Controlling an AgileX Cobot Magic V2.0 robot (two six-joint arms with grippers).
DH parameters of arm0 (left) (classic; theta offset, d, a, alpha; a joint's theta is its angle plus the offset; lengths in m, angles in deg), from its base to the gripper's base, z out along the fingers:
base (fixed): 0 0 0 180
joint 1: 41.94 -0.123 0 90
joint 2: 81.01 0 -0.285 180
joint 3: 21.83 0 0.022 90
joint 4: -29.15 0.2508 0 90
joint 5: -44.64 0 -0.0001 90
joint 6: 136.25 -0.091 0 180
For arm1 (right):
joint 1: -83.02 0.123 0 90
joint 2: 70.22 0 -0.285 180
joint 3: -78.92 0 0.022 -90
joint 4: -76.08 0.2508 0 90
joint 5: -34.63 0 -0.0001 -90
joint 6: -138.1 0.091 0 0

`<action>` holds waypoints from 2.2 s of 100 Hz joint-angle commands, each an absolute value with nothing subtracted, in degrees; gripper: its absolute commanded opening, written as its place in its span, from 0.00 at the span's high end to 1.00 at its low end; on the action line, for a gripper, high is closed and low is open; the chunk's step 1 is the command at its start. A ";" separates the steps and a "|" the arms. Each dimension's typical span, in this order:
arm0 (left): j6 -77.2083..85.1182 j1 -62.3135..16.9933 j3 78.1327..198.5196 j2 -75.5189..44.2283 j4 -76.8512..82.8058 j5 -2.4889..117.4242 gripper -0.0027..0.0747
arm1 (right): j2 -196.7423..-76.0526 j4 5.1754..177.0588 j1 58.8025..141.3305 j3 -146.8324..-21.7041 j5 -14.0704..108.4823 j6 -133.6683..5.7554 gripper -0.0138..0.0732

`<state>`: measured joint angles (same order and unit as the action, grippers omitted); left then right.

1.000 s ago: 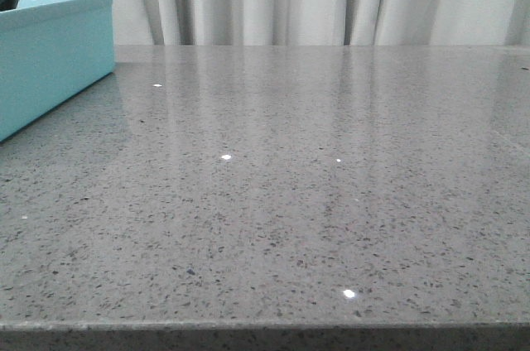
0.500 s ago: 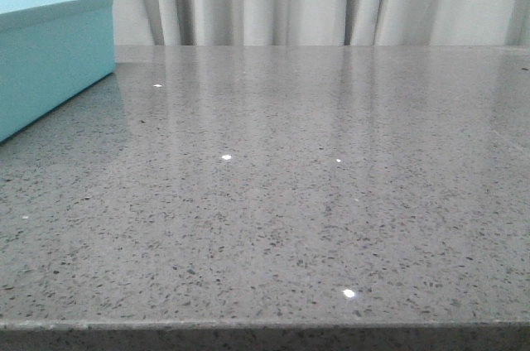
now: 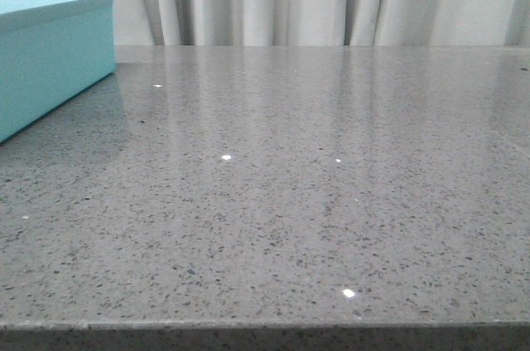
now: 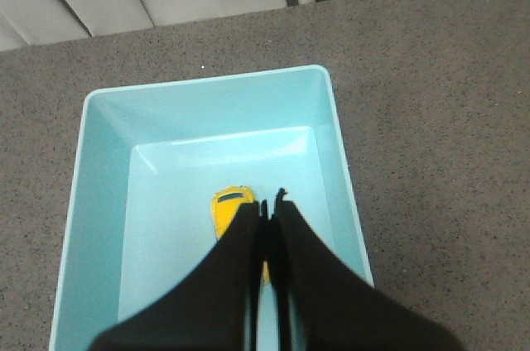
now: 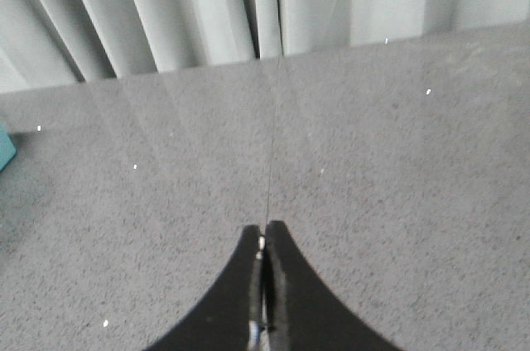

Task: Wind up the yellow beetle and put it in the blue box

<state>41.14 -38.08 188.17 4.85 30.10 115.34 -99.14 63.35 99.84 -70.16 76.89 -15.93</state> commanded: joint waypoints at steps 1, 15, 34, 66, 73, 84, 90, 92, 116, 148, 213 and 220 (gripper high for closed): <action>39.80 -38.24 187.45 -0.10 28.41 111.68 0.99 | -95.97 60.27 99.89 -69.62 69.68 -16.73 0.92; 39.71 -38.24 178.88 -7.00 28.07 107.38 0.99 | -92.57 60.21 99.89 -68.34 69.14 -16.73 0.92; 39.71 -38.24 163.79 -17.75 24.91 100.73 0.99 | -92.20 60.21 99.89 -68.23 69.12 -16.73 0.92; 39.71 -38.24 139.59 -39.96 24.75 89.08 0.99 | -89.93 60.01 99.84 -63.24 62.62 -16.73 0.92; 39.71 -38.24 134.96 -44.60 24.75 87.49 0.99 | -88.23 59.65 99.84 -60.99 60.42 -16.73 0.92; 39.57 -38.24 128.21 -51.47 25.34 85.97 0.99 | -84.96 57.16 99.84 -57.00 57.24 -16.73 0.92; 39.57 -38.24 124.51 -55.60 25.34 84.87 0.99 | -83.14 56.33 99.84 -54.52 55.94 -16.73 0.92; 39.57 -38.24 123.75 -56.93 25.34 84.61 0.99 | -82.74 56.12 99.84 -53.70 55.59 -16.73 0.92; 39.57 -38.24 114.49 -69.15 25.34 82.92 0.99 | -77.22 55.14 99.84 -48.43 54.67 -16.73 0.92; 39.57 -38.24 111.70 -71.46 25.34 83.19 0.99 | -77.22 55.25 99.84 -48.35 54.82 -16.73 0.92; 39.57 -38.24 111.48 -71.46 25.34 83.06 0.99 | -77.22 55.27 99.84 -48.35 54.76 -16.73 0.92; 39.57 -38.32 110.81 -71.57 26.27 81.94 0.99 | -77.22 55.27 99.84 -48.35 54.76 -16.73 0.92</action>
<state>39.56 -38.08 110.17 -72.43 25.74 87.82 -77.20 56.62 99.84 -46.95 59.64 -16.06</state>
